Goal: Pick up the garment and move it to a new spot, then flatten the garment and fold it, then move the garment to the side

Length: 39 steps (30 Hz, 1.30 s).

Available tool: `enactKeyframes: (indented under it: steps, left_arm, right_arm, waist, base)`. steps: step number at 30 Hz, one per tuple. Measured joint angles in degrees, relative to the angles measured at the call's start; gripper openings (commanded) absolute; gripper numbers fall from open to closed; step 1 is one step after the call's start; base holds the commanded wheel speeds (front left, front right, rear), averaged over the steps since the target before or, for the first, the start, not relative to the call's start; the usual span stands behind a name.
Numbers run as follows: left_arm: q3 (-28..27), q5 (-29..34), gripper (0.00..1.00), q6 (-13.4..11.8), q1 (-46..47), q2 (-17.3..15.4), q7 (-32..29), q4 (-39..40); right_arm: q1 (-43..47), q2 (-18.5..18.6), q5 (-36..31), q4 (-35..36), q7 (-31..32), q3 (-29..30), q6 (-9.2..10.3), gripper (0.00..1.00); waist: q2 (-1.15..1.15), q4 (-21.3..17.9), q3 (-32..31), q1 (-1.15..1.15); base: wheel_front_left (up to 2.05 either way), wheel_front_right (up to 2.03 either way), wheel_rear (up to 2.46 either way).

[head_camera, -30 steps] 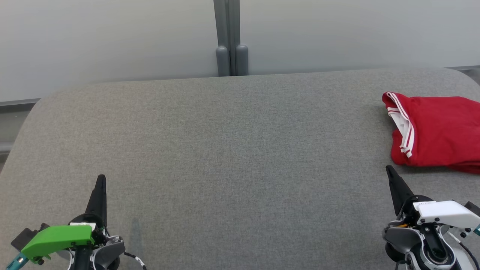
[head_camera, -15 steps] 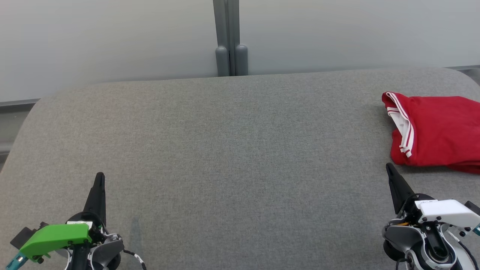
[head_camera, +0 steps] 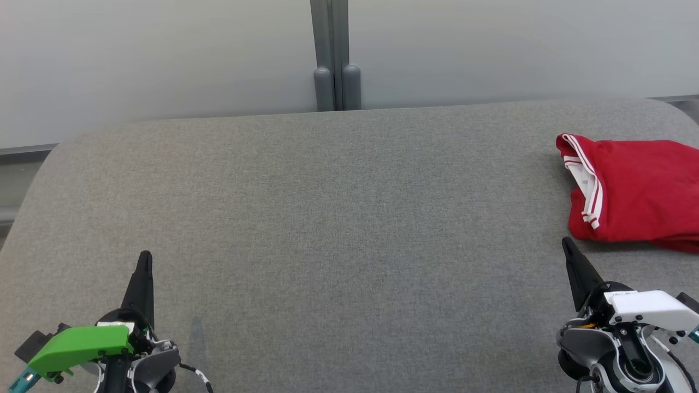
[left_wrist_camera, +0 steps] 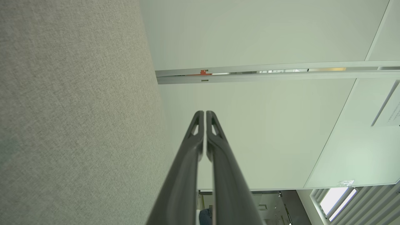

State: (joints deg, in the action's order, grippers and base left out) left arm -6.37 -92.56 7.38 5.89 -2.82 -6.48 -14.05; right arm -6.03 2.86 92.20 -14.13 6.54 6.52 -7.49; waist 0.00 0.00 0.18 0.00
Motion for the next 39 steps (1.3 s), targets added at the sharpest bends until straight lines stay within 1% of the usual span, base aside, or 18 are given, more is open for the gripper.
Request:
enactKeyframes:
  steps: [39]
  left_arm:
    - [-0.1,0.0,0.0,0.0,0.0,0.0,0.0,0.0]
  right_arm:
    - [0.0,0.0,0.0,0.0,0.0,0.0,0.0,0.0]
  waist:
    - [0.0,0.0,0.0,0.0]
  base:
    - [0.0,0.0,0.0]
